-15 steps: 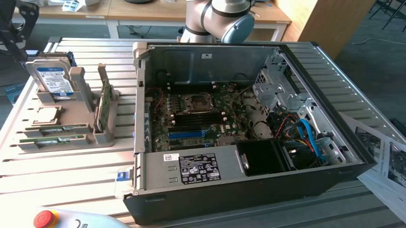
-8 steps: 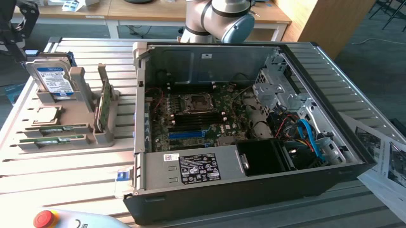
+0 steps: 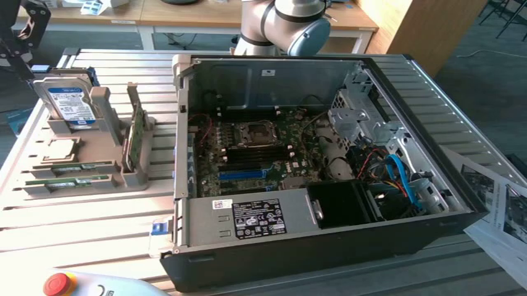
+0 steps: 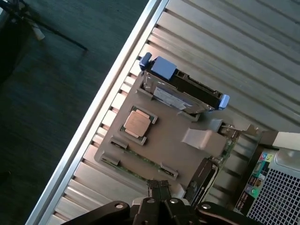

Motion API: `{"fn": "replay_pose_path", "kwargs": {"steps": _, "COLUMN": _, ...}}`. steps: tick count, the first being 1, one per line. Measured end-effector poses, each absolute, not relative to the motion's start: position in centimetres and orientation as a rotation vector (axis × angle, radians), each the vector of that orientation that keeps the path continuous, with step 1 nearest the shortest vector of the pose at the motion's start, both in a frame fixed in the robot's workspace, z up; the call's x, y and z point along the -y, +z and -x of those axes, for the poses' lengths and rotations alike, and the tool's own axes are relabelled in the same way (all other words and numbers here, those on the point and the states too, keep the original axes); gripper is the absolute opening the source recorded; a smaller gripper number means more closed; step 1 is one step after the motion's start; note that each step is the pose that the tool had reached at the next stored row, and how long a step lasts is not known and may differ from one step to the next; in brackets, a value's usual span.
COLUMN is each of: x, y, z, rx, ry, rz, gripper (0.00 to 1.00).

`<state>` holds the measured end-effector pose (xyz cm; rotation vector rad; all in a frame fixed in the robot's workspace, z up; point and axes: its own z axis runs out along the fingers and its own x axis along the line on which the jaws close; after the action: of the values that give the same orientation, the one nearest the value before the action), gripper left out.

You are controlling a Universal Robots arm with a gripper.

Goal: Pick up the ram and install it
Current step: 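Pick up the ram and move it above insertion slot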

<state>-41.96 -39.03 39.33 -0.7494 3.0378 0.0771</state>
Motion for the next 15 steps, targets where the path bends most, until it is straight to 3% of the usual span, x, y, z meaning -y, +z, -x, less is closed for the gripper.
{"fn": "replay_pose_path", "kwargs": {"steps": 15, "x": 39.04, "y": 39.33, "z": 41.96, "rx": -2.914, "ry": 0.079, "rz": 1.158, "gripper": 0.11}}
